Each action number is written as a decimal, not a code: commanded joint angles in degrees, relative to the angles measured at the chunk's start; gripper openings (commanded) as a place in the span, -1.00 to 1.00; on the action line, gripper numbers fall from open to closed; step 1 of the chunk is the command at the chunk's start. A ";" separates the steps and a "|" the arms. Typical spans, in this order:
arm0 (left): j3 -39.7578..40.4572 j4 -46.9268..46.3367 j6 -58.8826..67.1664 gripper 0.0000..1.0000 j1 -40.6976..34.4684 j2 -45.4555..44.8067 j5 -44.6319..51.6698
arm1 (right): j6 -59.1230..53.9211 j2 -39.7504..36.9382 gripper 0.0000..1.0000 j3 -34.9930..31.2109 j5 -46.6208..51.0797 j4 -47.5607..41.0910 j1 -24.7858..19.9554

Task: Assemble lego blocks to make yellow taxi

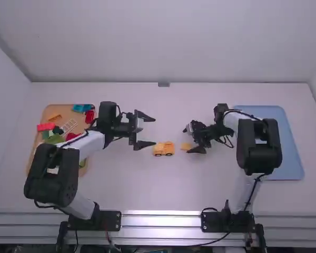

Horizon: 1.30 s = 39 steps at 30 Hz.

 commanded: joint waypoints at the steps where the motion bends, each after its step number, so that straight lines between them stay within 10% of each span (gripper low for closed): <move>1: -2.25 0.79 1.18 0.98 -1.14 -0.46 -0.68 | 7.58 0.39 0.98 -4.94 -2.47 6.54 -0.72; 12: -4.59 12.20 -6.29 0.98 -4.00 4.76 -4.00 | 29.70 0.39 0.98 -19.39 -9.94 40.92 -4.33; 20: -4.55 20.50 -15.41 0.98 -4.00 9.14 -3.10 | 29.09 0.39 0.62 -22.27 -10.58 44.63 -3.91; 39: -4.59 21.84 -15.80 0.98 -3.98 9.14 -1.03 | 28.92 7.63 0.53 -18.78 -11.04 44.37 -4.22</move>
